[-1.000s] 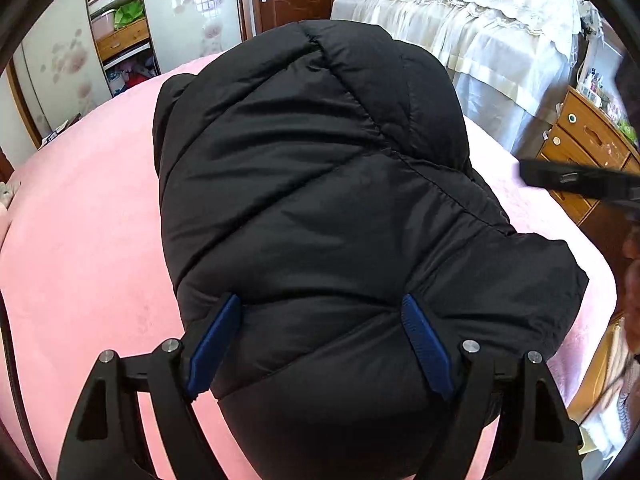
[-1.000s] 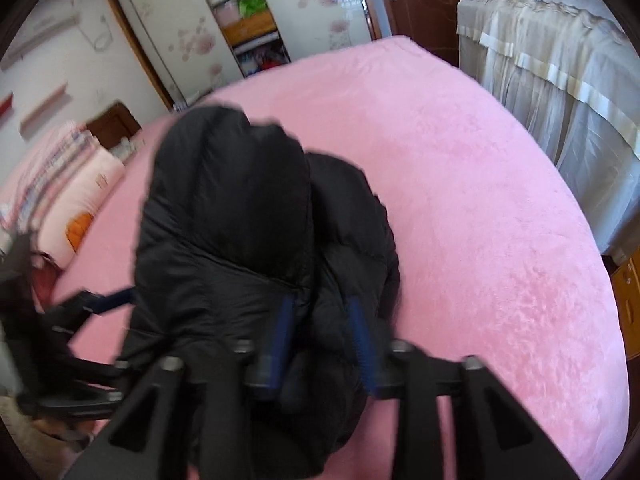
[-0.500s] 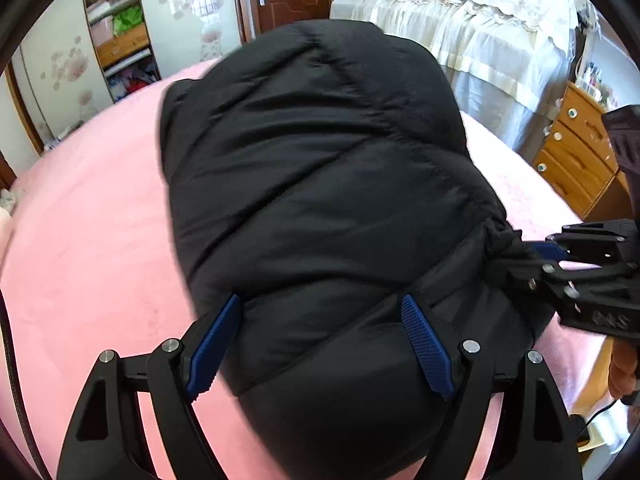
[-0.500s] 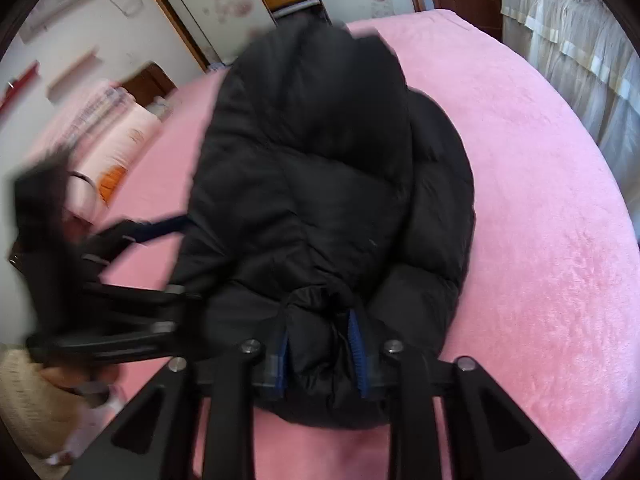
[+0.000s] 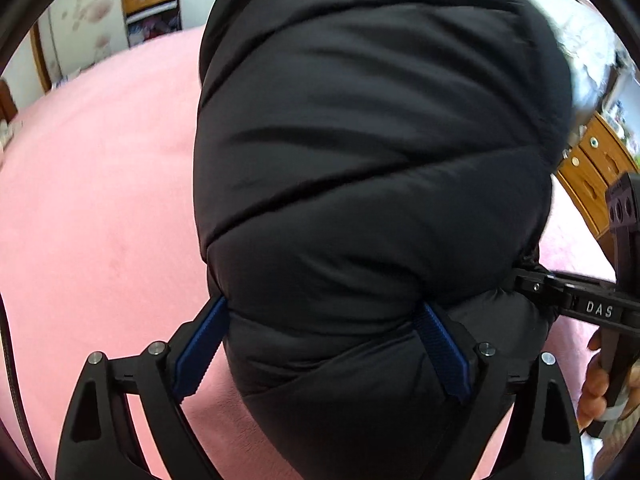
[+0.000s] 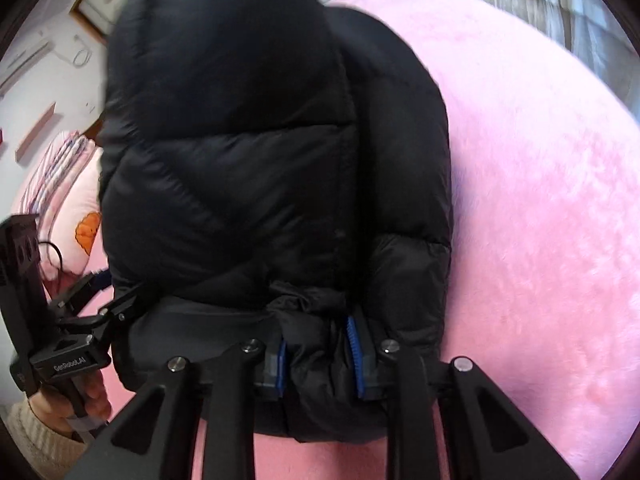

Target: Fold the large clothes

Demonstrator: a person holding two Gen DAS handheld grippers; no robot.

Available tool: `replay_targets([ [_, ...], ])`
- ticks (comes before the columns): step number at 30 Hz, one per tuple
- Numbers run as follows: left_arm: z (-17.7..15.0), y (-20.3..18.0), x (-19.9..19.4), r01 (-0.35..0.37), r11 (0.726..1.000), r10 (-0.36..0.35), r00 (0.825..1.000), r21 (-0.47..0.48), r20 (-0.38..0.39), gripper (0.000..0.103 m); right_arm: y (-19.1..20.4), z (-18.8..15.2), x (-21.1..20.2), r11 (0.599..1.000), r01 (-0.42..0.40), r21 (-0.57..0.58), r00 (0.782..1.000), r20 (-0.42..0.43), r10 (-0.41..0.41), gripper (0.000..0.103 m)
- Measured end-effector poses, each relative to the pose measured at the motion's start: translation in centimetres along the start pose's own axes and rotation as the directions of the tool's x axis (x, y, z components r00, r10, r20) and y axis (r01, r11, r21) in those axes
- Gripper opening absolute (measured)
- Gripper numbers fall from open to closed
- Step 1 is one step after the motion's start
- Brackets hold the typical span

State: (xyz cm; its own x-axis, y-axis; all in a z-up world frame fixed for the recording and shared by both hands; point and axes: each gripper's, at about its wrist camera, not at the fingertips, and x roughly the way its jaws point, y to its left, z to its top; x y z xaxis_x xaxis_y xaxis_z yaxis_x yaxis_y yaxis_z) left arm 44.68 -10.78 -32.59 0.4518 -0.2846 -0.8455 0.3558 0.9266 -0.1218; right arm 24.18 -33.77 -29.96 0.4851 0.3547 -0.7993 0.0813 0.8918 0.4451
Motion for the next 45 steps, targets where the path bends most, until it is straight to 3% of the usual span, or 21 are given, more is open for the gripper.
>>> replay_targets([
  [6,-0.5,-0.2,-1.3,0.019,1.0,-0.019,1.0,-0.008,0.001,0.093,1.1,0.2,-0.2,0.998,0.048,-0.032,0.999,0.0,-0.048,0.023],
  [11,-0.6,-0.1,-3.8,0.033,0.999,-0.033,0.999,-0.002,0.019,0.092,3.7,0.5,-3.4,0.983,0.129,-0.129,0.991,0.059,-0.122,0.039],
  [14,-0.9,-0.5,-5.6,0.038,0.999,-0.039,0.998,0.032,0.043,0.092,5.3,1.2,-6.7,0.97,0.168,-0.178,0.979,0.15,-0.142,0.055],
  [16,-0.7,-0.7,-6.2,0.034,0.998,-0.037,0.998,0.053,0.053,0.092,6.3,2.0,-9.2,0.963,0.19,-0.193,0.961,0.236,-0.142,0.076],
  [18,-0.5,-1.1,-6.5,0.038,0.997,-0.043,0.997,0.069,0.06,0.092,7.2,3.7,-11.2,0.959,0.2,-0.2,0.942,0.309,-0.132,0.085],
  [23,0.1,-1.9,-6.6,0.041,0.996,-0.046,0.997,0.075,0.068,0.092,7.7,8.6,-11.2,0.951,0.224,-0.214,0.927,0.347,-0.14,0.087],
  [27,-0.2,-2.4,-6.7,0.059,0.996,-0.063,0.996,0.063,0.064,0.092,6.7,11.4,-9.0,0.968,0.133,-0.212,0.96,0.27,-0.073,0.087],
  [30,-1.5,-2.8,-6.7,0.054,0.995,-0.059,0.996,0.085,0.06,0.092,7.1,12.0,-6.9,0.969,0.104,-0.223,0.969,0.243,-0.048,0.086],
  [32,-1.5,-3.2,-6.9,0.055,0.994,-0.061,0.996,0.094,0.063,0.092,7.2,12.3,-6.7,0.969,0.084,-0.231,0.973,0.228,-0.029,0.084],
  [33,-1.5,-3.3,-6.9,0.059,0.994,-0.066,0.996,0.093,0.066,0.092,7.3,12.3,-6.5,0.967,0.065,-0.245,0.975,0.221,-0.01,0.069],
  [34,-1.6,-3.4,-7.0,0.063,0.994,-0.069,0.995,0.093,0.069,0.092,7.8,12.5,-6.0,0.964,0.049,-0.262,0.978,0.207,0.007,0.033],
  [35,-1.6,-3.6,-7.1,0.069,0.993,-0.075,0.995,0.092,0.072,0.092,8.3,12.0,-6.1,0.955,0.077,-0.286,0.975,0.222,-0.012,0.025],
  [38,-2.0,-3.9,-7.5,0.081,0.992,-0.09,0.992,0.099,0.086,0.092,9.4,10.5,-6.9,0.902,0.279,-0.33,0.917,0.37,-0.149,0.018],
  [39,-2.2,-4.1,-7.6,0.084,0.991,-0.093,0.992,0.103,0.088,0.092,9.4,9.7,-6.9,0.868,0.379,-0.32,0.878,0.423,-0.227,0.017],
  [41,-2.7,-4.4,-7.7,0.09,0.99,-0.1,0.991,0.105,0.09,0.092,8.4,9.0,-6.6,0.859,0.432,-0.276,0.849,0.446,-0.283,0.015],
  [42,-2.8,-4.6,-7.7,0.097,0.99,-0.106,0.99,0.107,0.089,0.092,7.2,8.7,-6.4,0.874,0.425,-0.236,0.848,0.441,-0.293,0.015],
  [45,-3.2,-5.3,-7.9,0.11,0.987,-0.121,0.988,0.118,0.093,0.092,3.3,8.4,-5.5,0.934,0.348,-0.078,0.873,0.39,-0.293,0.015],
])
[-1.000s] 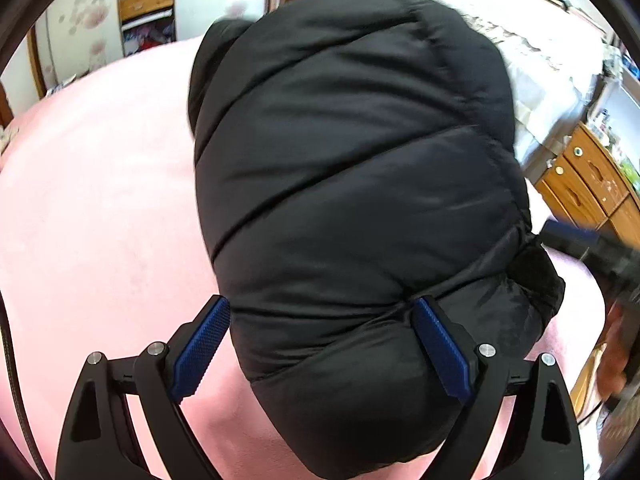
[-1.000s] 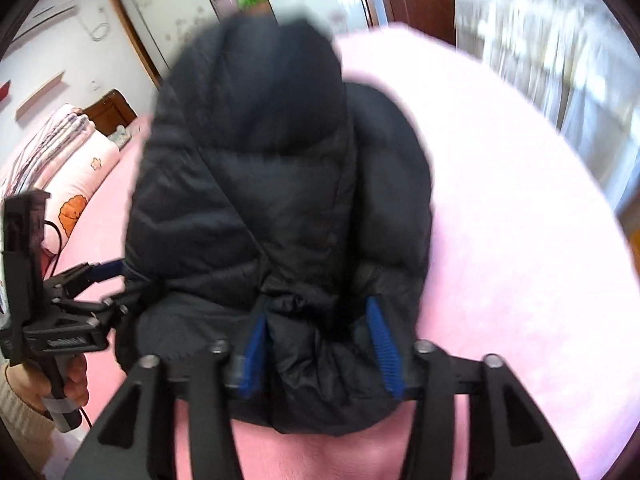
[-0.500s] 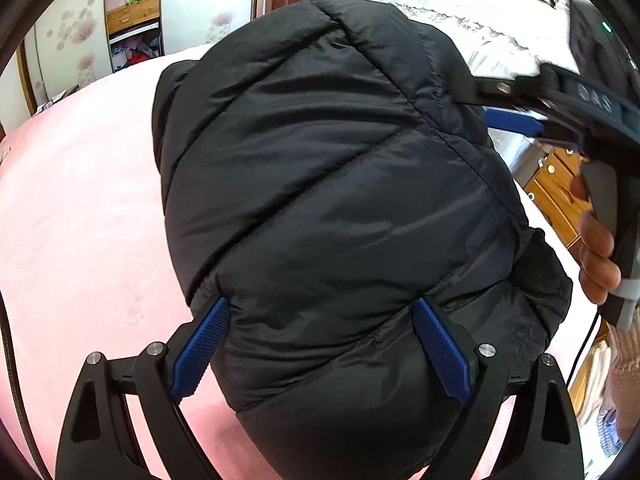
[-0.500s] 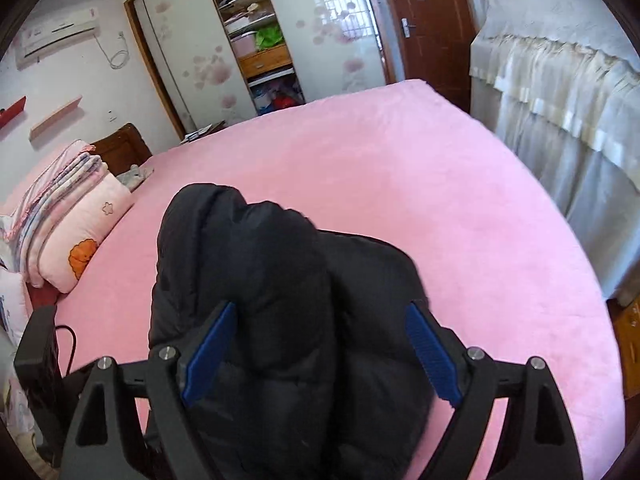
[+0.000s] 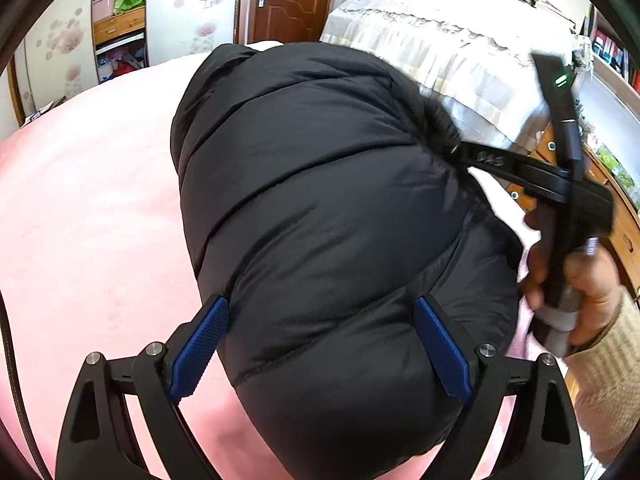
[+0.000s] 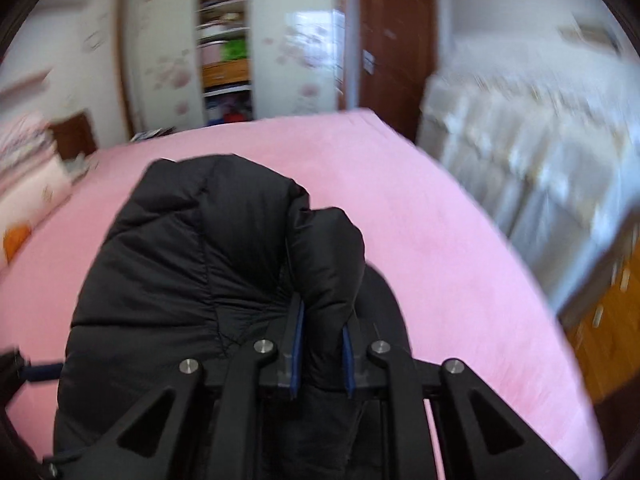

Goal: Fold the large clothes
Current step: 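Grasp the black jacket bundle with the left gripper while the right gripper holds its end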

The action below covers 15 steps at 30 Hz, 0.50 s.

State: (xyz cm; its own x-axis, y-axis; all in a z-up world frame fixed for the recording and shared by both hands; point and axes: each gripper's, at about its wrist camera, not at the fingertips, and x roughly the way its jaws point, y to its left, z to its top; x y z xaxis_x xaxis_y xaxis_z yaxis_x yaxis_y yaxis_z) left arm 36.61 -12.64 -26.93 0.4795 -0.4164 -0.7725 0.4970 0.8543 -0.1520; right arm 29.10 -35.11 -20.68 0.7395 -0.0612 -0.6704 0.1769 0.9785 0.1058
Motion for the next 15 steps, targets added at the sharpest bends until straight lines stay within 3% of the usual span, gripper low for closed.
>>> replay_targets([
  [4,-0.1,-0.3,-0.2,-0.007,1.0,0.007,1.0,0.014,0.011,0.092,-4.1,-1.6,2.7,0.951,-0.121,0.283,0.985,-0.083,0.15,0.015],
  [7,-0.3,0.7,-0.1,0.004,1.0,-0.004,1.0,-0.014,0.0,0.092,-5.3,-2.5,5.0,0.896,-0.184,0.405,0.955,-0.143,0.261,0.015],
  [10,-0.3,1.5,0.2,0.019,0.999,-0.019,1.0,-0.045,-0.012,0.093,-4.5,-3.1,6.5,0.888,-0.192,0.417,0.939,-0.186,0.29,0.015],
  [15,0.7,2.3,0.0,0.061,0.994,-0.064,0.997,-0.088,-0.035,0.094,-3.9,-4.5,8.2,0.911,-0.174,0.373,0.936,-0.226,0.271,0.014],
])
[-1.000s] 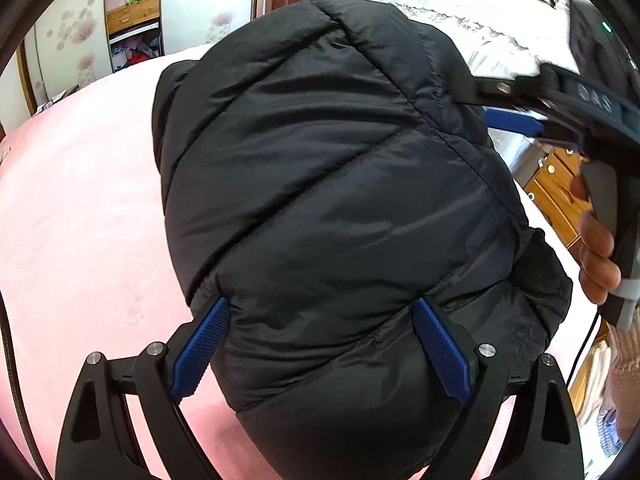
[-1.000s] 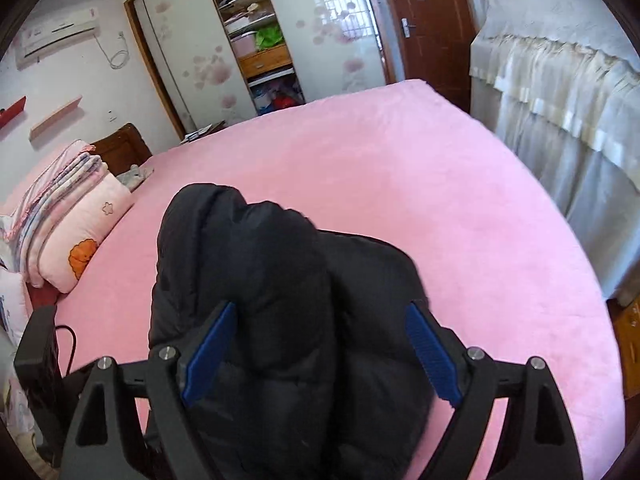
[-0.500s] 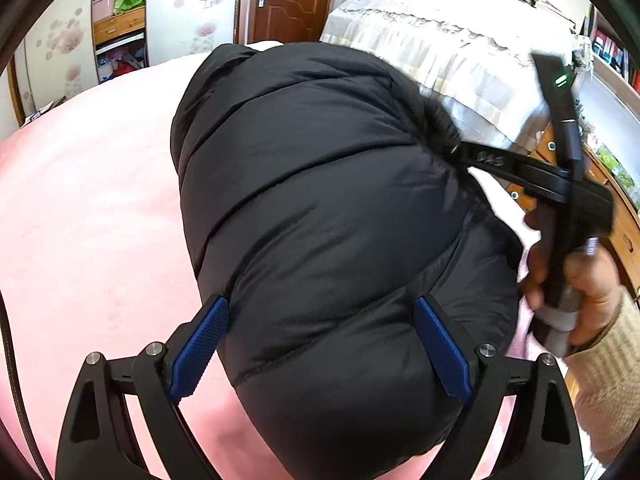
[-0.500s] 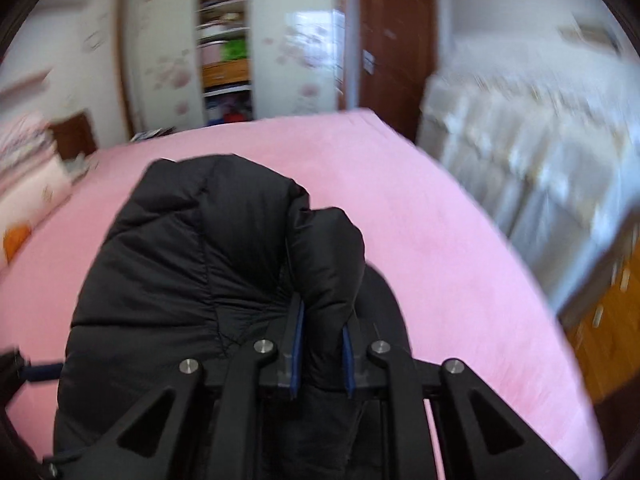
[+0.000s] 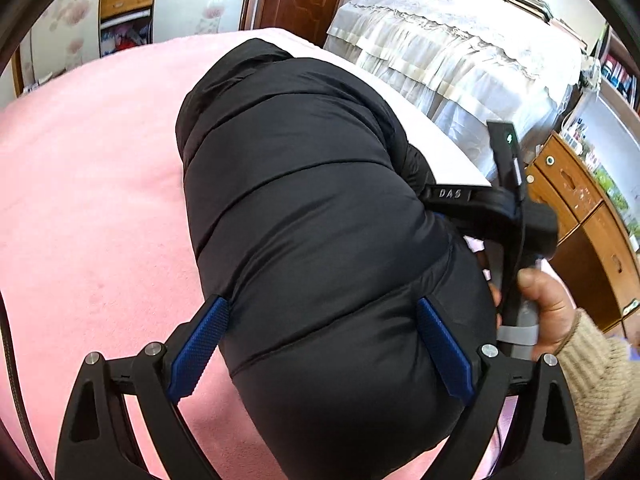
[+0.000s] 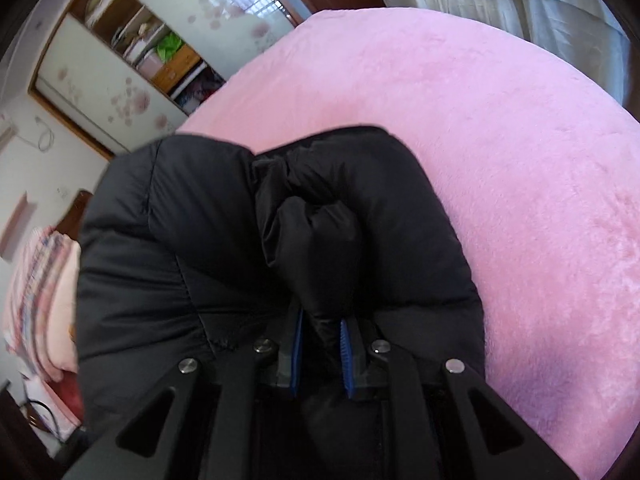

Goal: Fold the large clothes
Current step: 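Grasp the black jacket bundle with the left gripper while the right gripper holds its end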

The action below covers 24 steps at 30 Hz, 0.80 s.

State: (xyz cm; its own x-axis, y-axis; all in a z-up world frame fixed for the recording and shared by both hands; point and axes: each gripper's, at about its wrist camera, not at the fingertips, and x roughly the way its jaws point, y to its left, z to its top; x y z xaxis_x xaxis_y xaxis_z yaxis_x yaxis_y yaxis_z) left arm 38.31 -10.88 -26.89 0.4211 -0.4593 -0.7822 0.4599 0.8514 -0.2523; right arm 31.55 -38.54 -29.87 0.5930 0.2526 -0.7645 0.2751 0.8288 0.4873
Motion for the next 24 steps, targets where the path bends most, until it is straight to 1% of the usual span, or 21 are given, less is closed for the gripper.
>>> replay_targets([
  [3,1.3,0.9,-0.5,0.032,0.999,-0.032,0.999,-0.021,-0.007,0.094,-0.9,0.2,0.4,0.999,-0.017,0.029,1.0,-0.017,0.018,0.012],
  [6,2.8,2.7,-0.6,0.059,0.996,-0.061,0.998,-0.071,-0.022,0.094,-0.9,0.4,0.4,1.0,-0.005,0.004,1.0,-0.022,0.005,0.012],
  [7,2.9,3.6,-0.7,0.077,0.992,-0.081,0.996,-0.096,-0.032,0.094,-0.7,0.4,0.3,1.0,-0.001,-0.005,1.0,-0.021,0.001,0.012],
  [8,3.0,4.5,-0.4,0.117,0.984,-0.124,0.991,-0.133,-0.045,0.094,-0.5,0.3,0.2,1.0,0.006,-0.021,1.0,-0.017,-0.007,0.012],
  [9,3.1,5.2,-0.1,0.162,0.973,-0.173,0.983,-0.166,-0.055,0.094,-0.3,0.4,0.2,1.0,0.01,-0.028,1.0,-0.015,-0.01,0.013],
  [10,3.4,6.0,0.2,0.215,0.954,-0.233,0.97,-0.208,-0.064,0.094,-0.2,0.4,0.1,0.999,0.011,-0.031,1.0,-0.013,-0.011,0.013],
  [11,3.6,6.8,0.8,0.253,0.934,-0.277,0.959,-0.251,-0.066,0.094,0.0,0.5,0.1,0.999,0.012,-0.034,1.0,-0.011,-0.012,0.013],
  [13,4.1,8.0,1.7,0.295,0.901,-0.328,0.943,-0.319,-0.054,0.095,0.4,0.8,0.2,0.999,0.014,-0.042,1.0,-0.008,-0.014,0.013],
  [14,4.2,8.5,2.2,0.314,0.883,-0.352,0.935,-0.35,-0.047,0.098,0.4,0.8,0.2,0.999,0.013,-0.044,1.0,-0.007,-0.013,0.013],
  [16,4.3,9.5,3.4,0.332,0.851,-0.38,0.924,-0.406,-0.04,0.1,0.6,1.1,0.3,0.999,0.011,-0.047,1.0,-0.007,-0.011,0.013],
  [17,4.6,9.9,3.8,0.334,0.839,-0.389,0.92,-0.43,-0.042,0.102,0.7,1.2,0.2,0.999,0.012,-0.051,1.0,-0.006,-0.012,0.013],
  [18,4.6,10.2,4.5,0.33,0.83,-0.392,0.919,-0.45,-0.049,0.102,0.9,1.2,0.2,0.998,0.015,-0.059,1.0,-0.006,-0.015,0.013],
  [19,4.6,10.3,5.1,0.324,0.828,-0.392,0.918,-0.457,-0.06,0.102,0.8,1.1,0.1,0.998,0.018,-0.067,1.0,-0.006,-0.018,0.014],
  [22,4.3,10.2,7.6,0.292,0.85,-0.377,0.918,-0.439,-0.119,0.102,1.2,1.1,0.2,0.996,0.023,-0.087,1.0,-0.007,-0.024,0.014],
  [24,4.1,10.3,8.9,0.297,0.851,-0.39,0.91,-0.433,-0.142,0.103,1.2,1.0,0.2,0.996,0.022,-0.09,1.0,-0.007,-0.022,0.014],
])
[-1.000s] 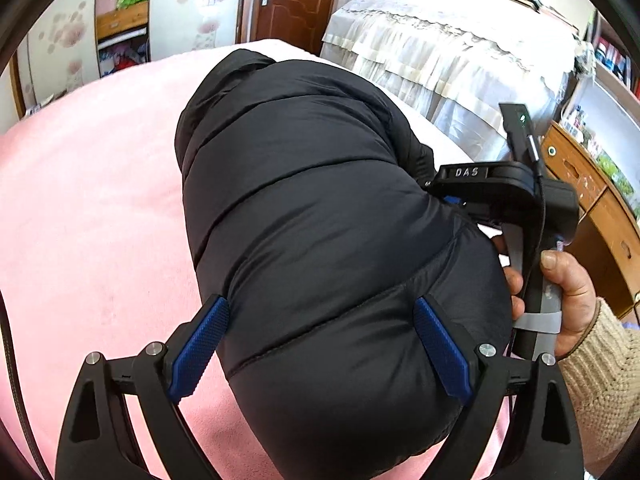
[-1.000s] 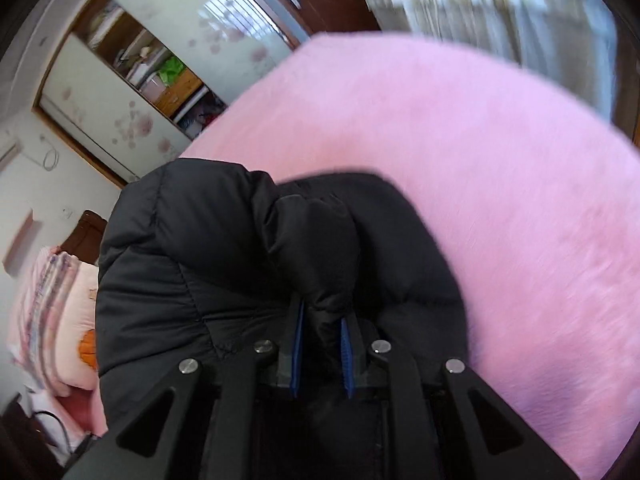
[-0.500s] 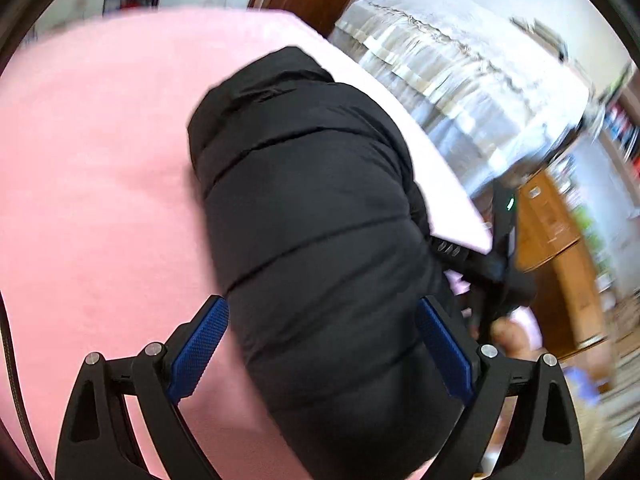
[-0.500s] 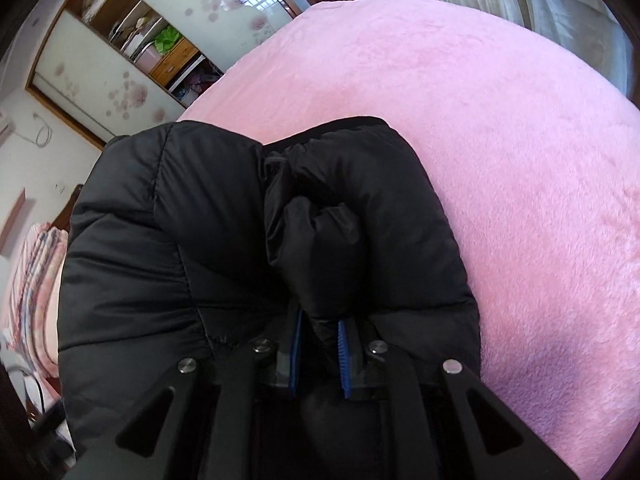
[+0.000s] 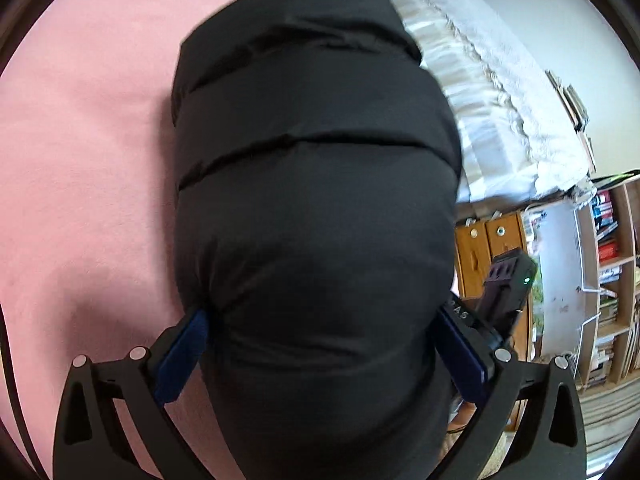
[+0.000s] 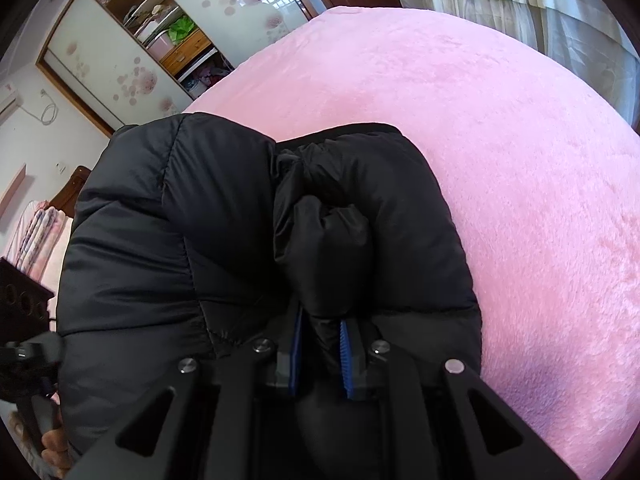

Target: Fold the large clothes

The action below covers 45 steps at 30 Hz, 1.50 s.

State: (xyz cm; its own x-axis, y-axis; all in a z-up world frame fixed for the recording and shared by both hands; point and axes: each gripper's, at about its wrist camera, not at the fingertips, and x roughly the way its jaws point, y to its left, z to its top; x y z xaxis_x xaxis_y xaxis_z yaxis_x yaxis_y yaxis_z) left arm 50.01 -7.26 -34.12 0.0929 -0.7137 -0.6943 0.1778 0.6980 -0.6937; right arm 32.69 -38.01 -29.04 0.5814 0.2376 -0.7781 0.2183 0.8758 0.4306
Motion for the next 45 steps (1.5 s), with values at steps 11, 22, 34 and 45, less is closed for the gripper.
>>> replay_targets([
  [11,1.0,2.0,3.3,0.078,0.996,-0.072,0.988,0.032,-0.139,0.103,0.6,-0.1,-0.1,0.999,0.011,-0.041,1.0,-0.003,-0.011,0.015],
  [22,1.5,0.6,4.0,-0.008,1.0,0.009,0.988,0.006,-0.154,0.103,1.9,0.5,-0.3,0.993,0.056,-0.101,0.998,-0.017,-0.058,0.016],
  [34,0.8,-3.6,2.5,-0.181,0.971,0.192,0.98,0.158,-0.058,0.103,4.6,1.9,-9.2,0.964,0.085,-0.252,0.996,0.048,-0.075,0.087],
  [45,0.5,-0.2,1.0,-0.169,0.972,0.182,0.981,0.163,-0.065,0.103,-0.5,2.6,-6.6,0.994,-0.06,-0.088,0.982,-0.185,0.043,0.103],
])
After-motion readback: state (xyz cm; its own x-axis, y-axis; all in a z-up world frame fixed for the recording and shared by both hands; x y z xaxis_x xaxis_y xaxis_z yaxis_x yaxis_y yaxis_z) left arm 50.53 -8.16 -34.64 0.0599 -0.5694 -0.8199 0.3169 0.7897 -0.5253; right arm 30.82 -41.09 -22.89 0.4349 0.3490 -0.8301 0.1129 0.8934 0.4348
